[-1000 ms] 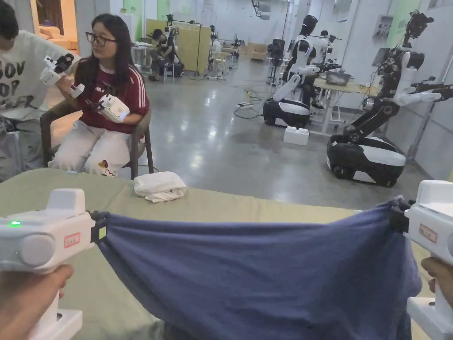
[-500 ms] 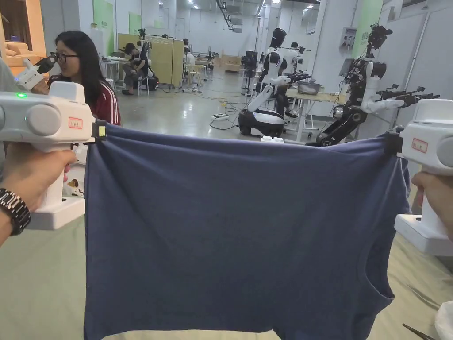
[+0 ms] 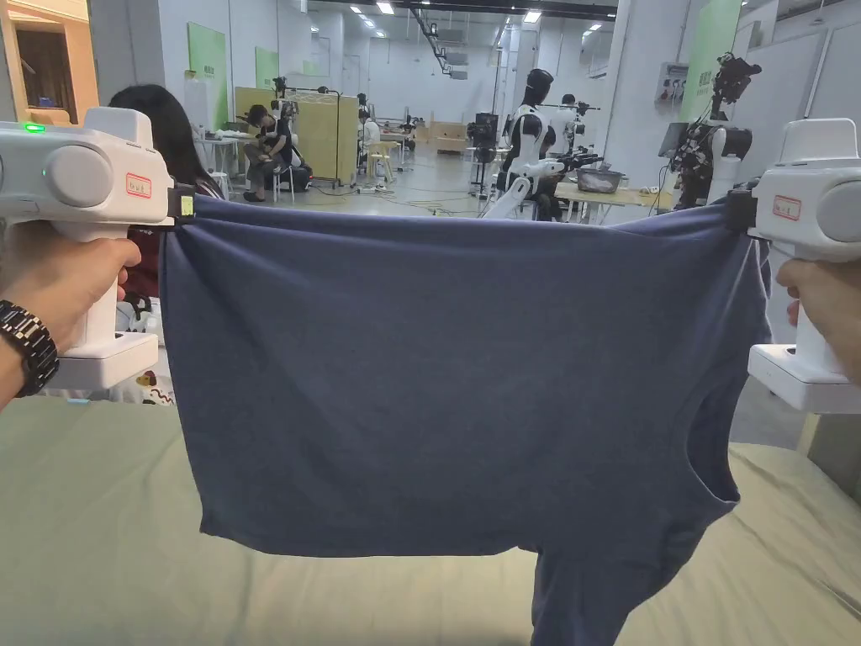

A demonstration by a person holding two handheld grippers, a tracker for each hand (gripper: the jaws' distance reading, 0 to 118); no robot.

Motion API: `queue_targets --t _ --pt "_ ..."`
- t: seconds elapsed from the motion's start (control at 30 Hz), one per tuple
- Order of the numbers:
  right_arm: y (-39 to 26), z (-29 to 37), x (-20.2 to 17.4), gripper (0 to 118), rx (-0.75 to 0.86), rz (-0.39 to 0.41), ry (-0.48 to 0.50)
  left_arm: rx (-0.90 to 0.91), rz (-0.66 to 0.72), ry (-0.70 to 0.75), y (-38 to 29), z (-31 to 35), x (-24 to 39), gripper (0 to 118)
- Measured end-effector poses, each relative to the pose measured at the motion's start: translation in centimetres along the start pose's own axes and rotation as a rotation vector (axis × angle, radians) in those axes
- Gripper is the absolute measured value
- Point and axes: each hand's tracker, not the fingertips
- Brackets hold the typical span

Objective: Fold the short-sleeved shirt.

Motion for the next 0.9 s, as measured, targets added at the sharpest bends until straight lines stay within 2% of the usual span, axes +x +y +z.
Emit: queue_targets --t 0.23,0.5,0.67,0.9 --pt "-2.8 0.2 -1.2 1 -0.012 0.017 0.008 -0.036 -0.012 0.017 -3.2 -1.0 -0.3 1" --pt "-10.2 4.1 -1.5 1 -0.124 0.045 0.007 -0.129 0.004 -0.016 -12.1 0.5 -0.7 1" --pt "-13.9 8.8 -0.9 1 -0.163 0.074 0.007 -0.141 0.013 -0.045 -17.0 4.6 -0.6 1" --pt "-16.8 16.4 0.2 1 -0.182 0.059 0.012 -0.115 0.035 -0.075 -21.4 12.1 -0.9 1"
